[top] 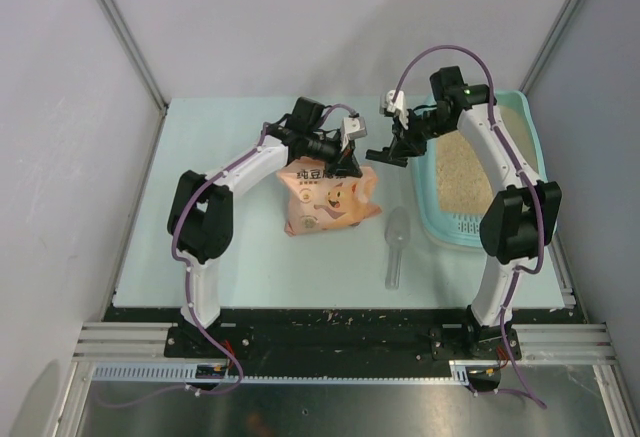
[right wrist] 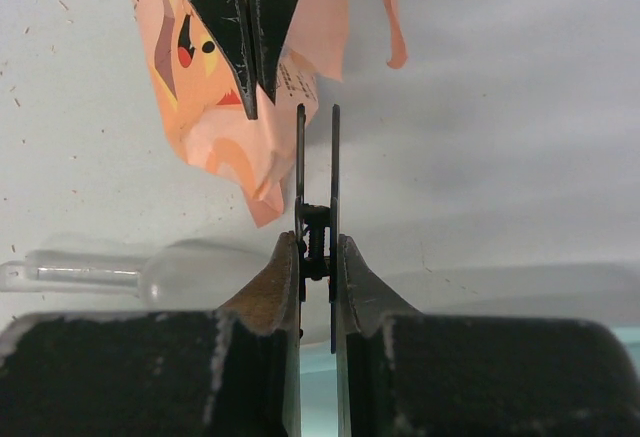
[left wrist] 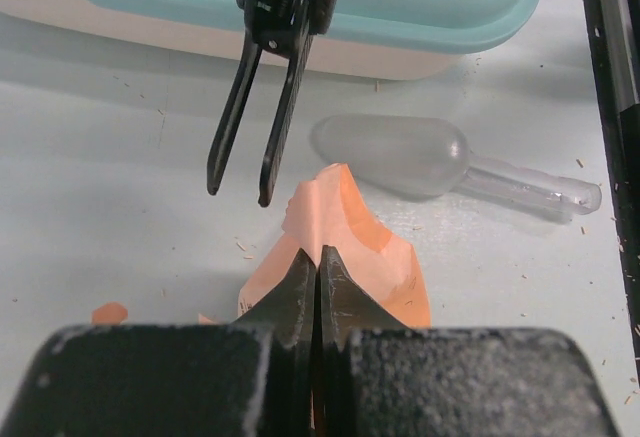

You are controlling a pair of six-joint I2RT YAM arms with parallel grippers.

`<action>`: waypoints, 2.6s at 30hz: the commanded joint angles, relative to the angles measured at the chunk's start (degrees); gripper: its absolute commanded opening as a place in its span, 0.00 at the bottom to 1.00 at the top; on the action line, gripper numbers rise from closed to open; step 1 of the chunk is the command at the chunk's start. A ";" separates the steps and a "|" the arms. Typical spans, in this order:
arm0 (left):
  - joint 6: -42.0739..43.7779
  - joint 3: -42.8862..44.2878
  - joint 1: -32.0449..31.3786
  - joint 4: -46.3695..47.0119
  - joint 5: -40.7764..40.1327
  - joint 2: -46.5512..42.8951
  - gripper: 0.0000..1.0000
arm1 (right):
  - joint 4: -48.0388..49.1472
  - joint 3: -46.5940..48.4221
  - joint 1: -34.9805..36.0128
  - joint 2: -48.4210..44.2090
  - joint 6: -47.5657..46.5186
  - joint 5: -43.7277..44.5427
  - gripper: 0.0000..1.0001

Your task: Fill the litter box with clean litter

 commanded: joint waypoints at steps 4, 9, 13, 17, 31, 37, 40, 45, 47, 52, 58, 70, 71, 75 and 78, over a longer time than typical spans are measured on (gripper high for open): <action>-0.65 2.40 -0.24 1.53 1.34 -0.32 0.00 | -3.99 1.05 0.21 -0.54 -3.34 -0.94 0.00; -0.48 2.41 -0.15 1.62 1.17 -0.24 0.00 | -4.97 1.23 0.29 -0.18 -3.61 -1.20 0.00; -0.56 2.41 -0.06 1.53 1.34 -0.06 0.00 | -5.23 1.67 0.21 -0.27 -2.90 -1.73 0.00; -0.56 2.84 -0.06 1.62 1.34 0.20 0.00 | -6.20 1.14 0.47 0.17 -3.69 -1.03 0.00; -2.40 2.85 0.73 1.62 0.90 -1.02 0.20 | -2.95 -0.80 3.11 1.23 -2.73 1.26 0.00; -3.46 -3.38 4.59 1.62 2.04 -5.85 0.43 | -2.77 -0.62 3.81 0.79 -3.78 2.05 0.00; -3.29 -7.95 6.18 1.70 2.83 -9.46 0.43 | -2.86 -0.53 4.69 0.70 -4.22 2.48 0.00; -2.32 -14.81 7.23 1.62 3.10 -13.50 0.36 | -1.98 -0.71 6.53 0.35 -4.13 3.45 0.00; -1.97 -15.52 7.23 1.62 3.19 -13.77 0.26 | -1.72 -0.71 7.32 0.52 -4.31 4.15 0.00; -3.38 -12.98 7.15 1.53 4.50 -12.28 0.02 | -1.28 -0.27 9.69 0.96 -4.31 5.12 0.00; -2.76 -11.04 7.06 1.53 3.54 -12.27 0.07 | -1.72 -0.18 11.28 1.84 -4.22 5.91 0.00; -2.15 -17.72 8.90 1.53 0.82 -17.55 0.27 | 0.48 -1.23 14.62 2.02 -2.64 5.12 0.00; -2.06 -17.98 8.99 1.53 0.73 -17.81 0.27 | 0.57 -1.23 14.62 2.10 -2.64 5.12 0.00; -2.06 -18.69 9.43 1.53 0.20 -18.69 0.30 | 0.92 -1.59 15.32 2.45 -2.46 5.12 0.00; -1.97 -19.13 9.78 1.53 -0.33 -19.22 0.33 | 1.10 -2.11 15.41 2.54 -2.29 5.39 0.00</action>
